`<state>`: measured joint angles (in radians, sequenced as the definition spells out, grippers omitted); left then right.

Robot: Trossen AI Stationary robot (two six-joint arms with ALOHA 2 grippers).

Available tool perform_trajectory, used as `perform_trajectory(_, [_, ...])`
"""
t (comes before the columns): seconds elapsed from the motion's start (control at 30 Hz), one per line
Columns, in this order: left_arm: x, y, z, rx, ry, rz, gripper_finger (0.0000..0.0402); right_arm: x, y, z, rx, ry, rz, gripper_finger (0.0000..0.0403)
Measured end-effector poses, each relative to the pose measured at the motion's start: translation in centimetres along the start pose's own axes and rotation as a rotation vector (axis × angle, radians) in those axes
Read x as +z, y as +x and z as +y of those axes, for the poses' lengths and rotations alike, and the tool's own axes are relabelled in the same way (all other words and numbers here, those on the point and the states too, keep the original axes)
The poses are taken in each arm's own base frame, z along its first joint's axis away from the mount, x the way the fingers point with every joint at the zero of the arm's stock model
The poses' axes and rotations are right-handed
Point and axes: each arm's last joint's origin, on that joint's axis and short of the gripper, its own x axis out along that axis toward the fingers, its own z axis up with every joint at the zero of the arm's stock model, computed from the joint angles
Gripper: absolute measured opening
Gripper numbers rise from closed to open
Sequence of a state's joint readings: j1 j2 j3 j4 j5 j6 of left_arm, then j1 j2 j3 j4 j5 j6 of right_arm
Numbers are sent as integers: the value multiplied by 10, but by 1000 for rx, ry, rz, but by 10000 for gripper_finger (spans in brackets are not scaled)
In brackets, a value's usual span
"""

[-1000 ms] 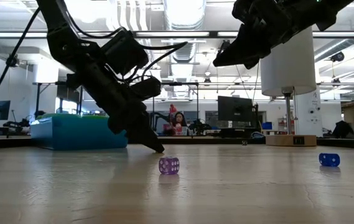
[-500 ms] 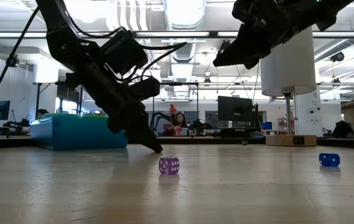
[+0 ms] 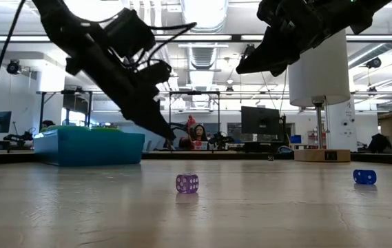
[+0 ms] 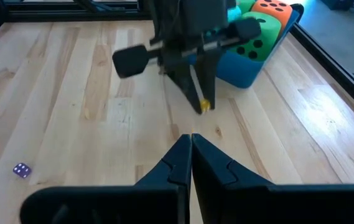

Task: Pick & Place Dice
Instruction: Put the small yellow dice into the blue bin

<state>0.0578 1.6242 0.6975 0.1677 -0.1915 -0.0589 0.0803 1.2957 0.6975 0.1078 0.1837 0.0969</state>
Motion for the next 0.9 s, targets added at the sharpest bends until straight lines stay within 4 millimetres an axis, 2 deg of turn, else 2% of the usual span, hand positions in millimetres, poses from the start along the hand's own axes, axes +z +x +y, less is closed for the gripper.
perform_trajectory(0.37, [13,-58,4,176,-126,-31,55,-1,0,0,0,1,9,8])
perform_trajectory(0.63, [9,-101,5,351,-256,-57,55,-2,0,0,-2,0,24,8])
perform_trajectory(0.9, [-2,-120,11,487,-378,-48,55,-2,0,0,-1,3,23,8])
